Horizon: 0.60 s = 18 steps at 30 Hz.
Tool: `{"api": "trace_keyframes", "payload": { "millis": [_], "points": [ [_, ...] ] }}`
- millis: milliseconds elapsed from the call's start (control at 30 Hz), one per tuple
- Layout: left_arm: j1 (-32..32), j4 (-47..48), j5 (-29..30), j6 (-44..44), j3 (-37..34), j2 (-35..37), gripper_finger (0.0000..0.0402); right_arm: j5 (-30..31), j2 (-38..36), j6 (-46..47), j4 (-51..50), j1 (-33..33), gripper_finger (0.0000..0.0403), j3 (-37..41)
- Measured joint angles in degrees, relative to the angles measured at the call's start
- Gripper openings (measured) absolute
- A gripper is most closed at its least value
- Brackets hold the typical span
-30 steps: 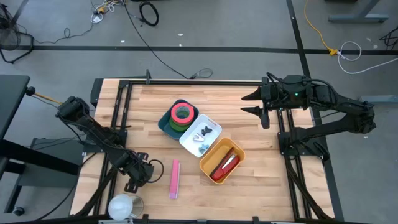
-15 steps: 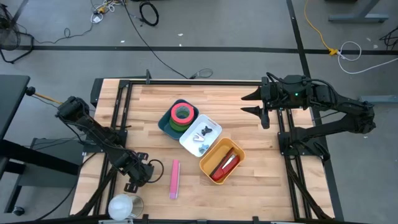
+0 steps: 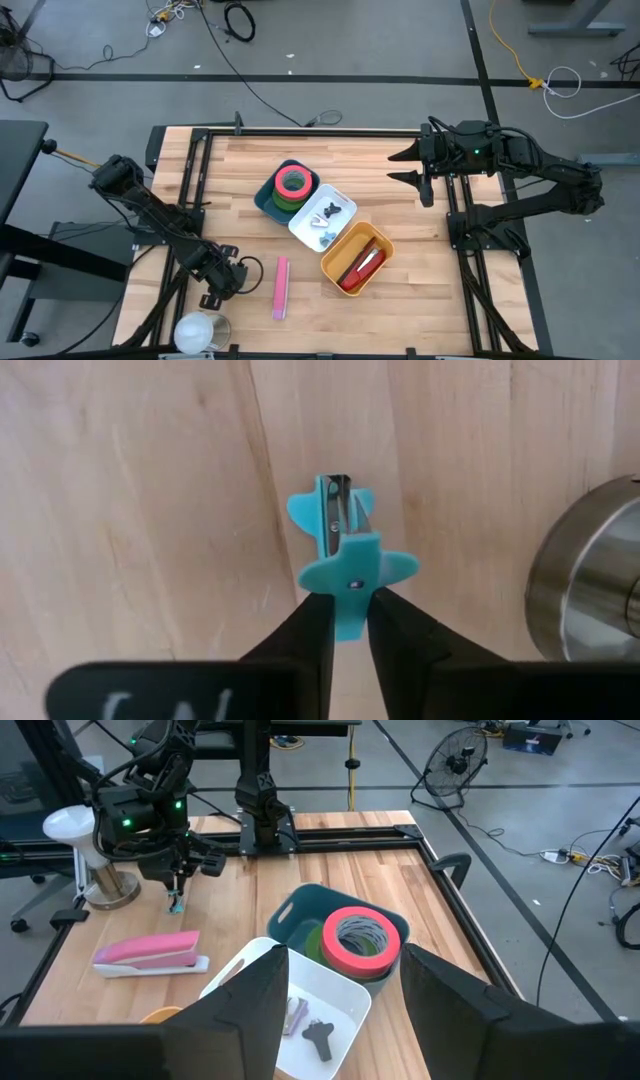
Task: Pick and place Stapler, Stapler remover, tape
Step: Put the blue staple remover into the white bin
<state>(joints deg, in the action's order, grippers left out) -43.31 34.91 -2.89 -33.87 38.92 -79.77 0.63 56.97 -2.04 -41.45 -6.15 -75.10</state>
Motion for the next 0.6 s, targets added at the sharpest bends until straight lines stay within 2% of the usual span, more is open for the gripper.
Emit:
{"api": "trace_keyframes", "payload": {
  "millis": [467, 600],
  "points": [
    [0.0, -0.5, -0.14, 0.02, 0.04, 0.0, 0.0052, -0.01, 0.02, 0.01, 0.0, -0.01, 0.0194, 0.01],
    [0.07, -0.47, -3.06, 0.02, 0.07, 0.0, 0.005, -0.01, 0.02, -0.01, 0.0, -0.02, 0.0194, 0.01]
  ]
}}
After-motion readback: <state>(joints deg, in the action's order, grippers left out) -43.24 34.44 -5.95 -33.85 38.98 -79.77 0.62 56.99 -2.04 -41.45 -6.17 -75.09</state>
